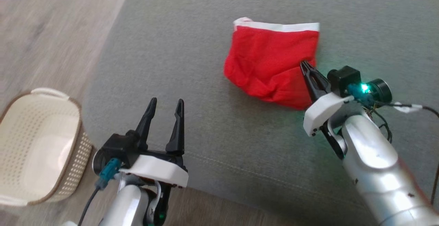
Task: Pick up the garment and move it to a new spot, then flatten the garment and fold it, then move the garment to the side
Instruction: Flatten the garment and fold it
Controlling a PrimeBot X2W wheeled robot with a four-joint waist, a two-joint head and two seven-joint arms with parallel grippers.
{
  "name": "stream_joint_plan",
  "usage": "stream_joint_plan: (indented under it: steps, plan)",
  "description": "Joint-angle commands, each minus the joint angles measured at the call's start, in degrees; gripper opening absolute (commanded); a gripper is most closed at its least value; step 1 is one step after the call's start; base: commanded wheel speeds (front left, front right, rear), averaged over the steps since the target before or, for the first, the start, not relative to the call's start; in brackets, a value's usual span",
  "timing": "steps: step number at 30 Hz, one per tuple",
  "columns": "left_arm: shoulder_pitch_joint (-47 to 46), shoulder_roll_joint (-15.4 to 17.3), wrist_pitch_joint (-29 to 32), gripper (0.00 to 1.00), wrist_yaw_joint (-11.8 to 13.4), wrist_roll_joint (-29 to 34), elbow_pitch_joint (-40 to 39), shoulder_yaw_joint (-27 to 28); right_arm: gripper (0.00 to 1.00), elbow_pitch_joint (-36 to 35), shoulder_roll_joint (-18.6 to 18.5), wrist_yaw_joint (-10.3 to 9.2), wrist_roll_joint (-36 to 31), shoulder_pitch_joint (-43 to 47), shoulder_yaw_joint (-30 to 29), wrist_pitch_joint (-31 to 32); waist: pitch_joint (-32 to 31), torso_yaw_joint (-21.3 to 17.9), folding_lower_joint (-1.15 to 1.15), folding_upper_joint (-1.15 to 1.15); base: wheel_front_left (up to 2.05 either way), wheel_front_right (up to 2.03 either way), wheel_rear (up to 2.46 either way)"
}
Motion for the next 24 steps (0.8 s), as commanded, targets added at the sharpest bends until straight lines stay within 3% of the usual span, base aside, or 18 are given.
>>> stream_joint_plan:
  steps: [1,13,19,24]
  plan:
    - [-2.1,0.3,-0.3,1.0,0.5,-0.3,-1.8,1.7,0.0,0.9,0.1,-0.01,0.7,-2.4,1.6,-0.5,0.6,1.3,0.0,0.0,0.0,0.0,0.0]
    - [-2.0,0.3,-0.3,1.0,0.8,-0.1,-1.6,2.2,0.0,14.7,1.7,-0.01,6.0,-3.5,11.3,2.5,-0.4,-0.6,0.0,0.0,0.0,0.0,0.0]
    - [-2.5,0.3,-0.3,1.0,0.5,0.0,-1.5,2.1,0.0,16.6,1.1,-0.01,10.0,-3.5,16.8,4.3,-0.3,-2.0,0.0,0.0,0.0,0.0,0.0]
    - [-2.3,0.3,-0.3,1.0,0.5,0.1,-1.1,2.0,0.0,15.9,0.1,-0.01,12.2,-4.2,17.7,2.3,-0.9,-2.4,0.0,0.0,0.0,0.0,0.0]
